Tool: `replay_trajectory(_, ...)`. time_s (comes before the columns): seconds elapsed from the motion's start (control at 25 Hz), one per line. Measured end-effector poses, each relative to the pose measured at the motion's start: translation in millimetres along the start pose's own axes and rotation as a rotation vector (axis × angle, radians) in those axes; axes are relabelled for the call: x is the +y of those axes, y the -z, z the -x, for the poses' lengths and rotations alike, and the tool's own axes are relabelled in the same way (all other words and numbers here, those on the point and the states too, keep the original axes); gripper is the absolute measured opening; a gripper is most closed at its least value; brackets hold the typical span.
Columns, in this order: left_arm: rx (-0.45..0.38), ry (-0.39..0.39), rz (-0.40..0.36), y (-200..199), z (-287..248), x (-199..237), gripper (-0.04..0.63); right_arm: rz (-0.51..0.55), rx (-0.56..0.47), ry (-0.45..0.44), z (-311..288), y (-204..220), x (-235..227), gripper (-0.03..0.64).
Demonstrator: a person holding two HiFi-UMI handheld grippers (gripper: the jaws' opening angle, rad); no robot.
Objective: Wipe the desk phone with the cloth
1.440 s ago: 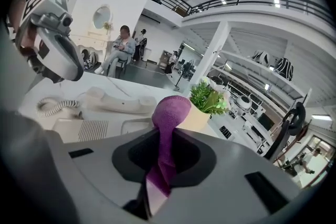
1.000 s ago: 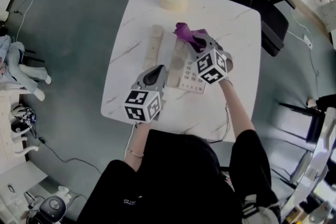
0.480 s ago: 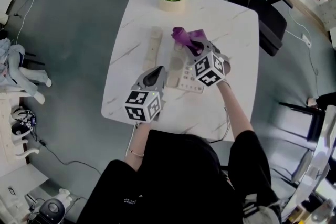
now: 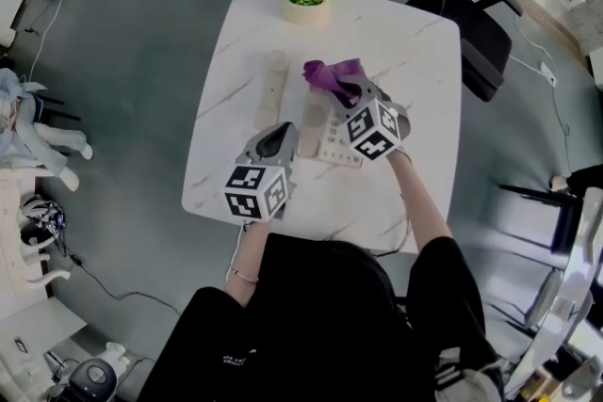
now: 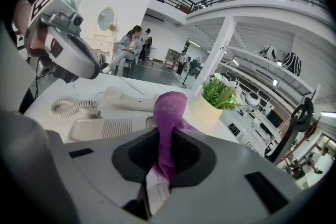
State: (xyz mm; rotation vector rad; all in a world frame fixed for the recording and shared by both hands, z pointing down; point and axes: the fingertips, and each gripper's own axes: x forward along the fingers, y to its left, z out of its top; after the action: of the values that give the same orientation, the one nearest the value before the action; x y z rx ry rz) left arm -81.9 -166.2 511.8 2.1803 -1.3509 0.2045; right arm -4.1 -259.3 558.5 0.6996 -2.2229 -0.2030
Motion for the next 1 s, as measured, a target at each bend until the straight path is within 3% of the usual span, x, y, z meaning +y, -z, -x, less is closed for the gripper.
replay_trajectory(1.0, -0.009, -0.026, -0.004, 7, 17, -3, -0.003, -0.024, 0.025, -0.112, 15, 9, 44, 0.037)
